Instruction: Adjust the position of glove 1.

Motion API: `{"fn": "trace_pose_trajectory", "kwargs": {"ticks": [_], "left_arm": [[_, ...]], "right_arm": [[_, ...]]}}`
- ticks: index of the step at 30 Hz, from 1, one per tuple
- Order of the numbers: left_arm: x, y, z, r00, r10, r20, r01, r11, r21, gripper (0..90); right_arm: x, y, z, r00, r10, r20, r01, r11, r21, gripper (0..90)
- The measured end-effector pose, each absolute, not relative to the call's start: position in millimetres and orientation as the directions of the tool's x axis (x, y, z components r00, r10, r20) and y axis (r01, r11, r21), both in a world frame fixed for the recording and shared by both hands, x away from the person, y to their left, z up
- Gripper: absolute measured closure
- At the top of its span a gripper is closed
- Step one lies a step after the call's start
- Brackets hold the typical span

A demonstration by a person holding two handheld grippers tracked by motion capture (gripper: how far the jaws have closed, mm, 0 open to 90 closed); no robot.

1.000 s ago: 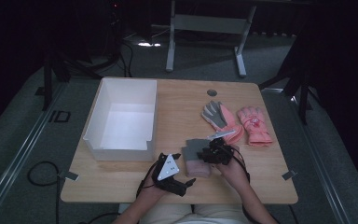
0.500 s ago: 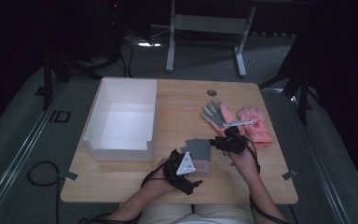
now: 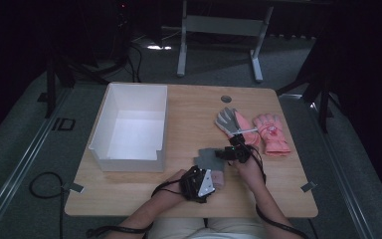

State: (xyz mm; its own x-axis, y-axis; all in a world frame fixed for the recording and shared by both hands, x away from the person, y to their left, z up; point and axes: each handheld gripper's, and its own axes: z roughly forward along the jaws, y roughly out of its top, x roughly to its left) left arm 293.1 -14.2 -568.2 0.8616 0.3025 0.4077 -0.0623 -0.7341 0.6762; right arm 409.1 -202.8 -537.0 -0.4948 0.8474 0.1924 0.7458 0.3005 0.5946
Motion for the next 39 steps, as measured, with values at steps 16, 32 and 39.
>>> {"fn": "trace_pose_trajectory", "kwargs": {"ticks": [16, 32, 39], "left_arm": [[320.2, 6.0, -560.8, 0.941, 0.283, 0.183, 0.047, -0.649, 0.759, 69.6], [324.7, 7.6, -535.7, 0.952, 0.266, 0.151, 0.078, -0.689, 0.720, 70.9], [323.1, 7.8, -509.4, 0.947, 0.260, 0.191, 0.047, -0.696, 0.716, 70.8]], "right_arm": [[416.4, -193.0, -546.2, -0.483, 0.818, 0.312, 0.799, 0.266, 0.539, 58.6], [411.6, -185.1, -527.8, -0.555, 0.750, 0.359, 0.769, 0.298, 0.565, 73.9], [405.8, -188.9, -497.7, -0.583, 0.735, 0.345, 0.728, 0.284, 0.624, 74.0]]}}
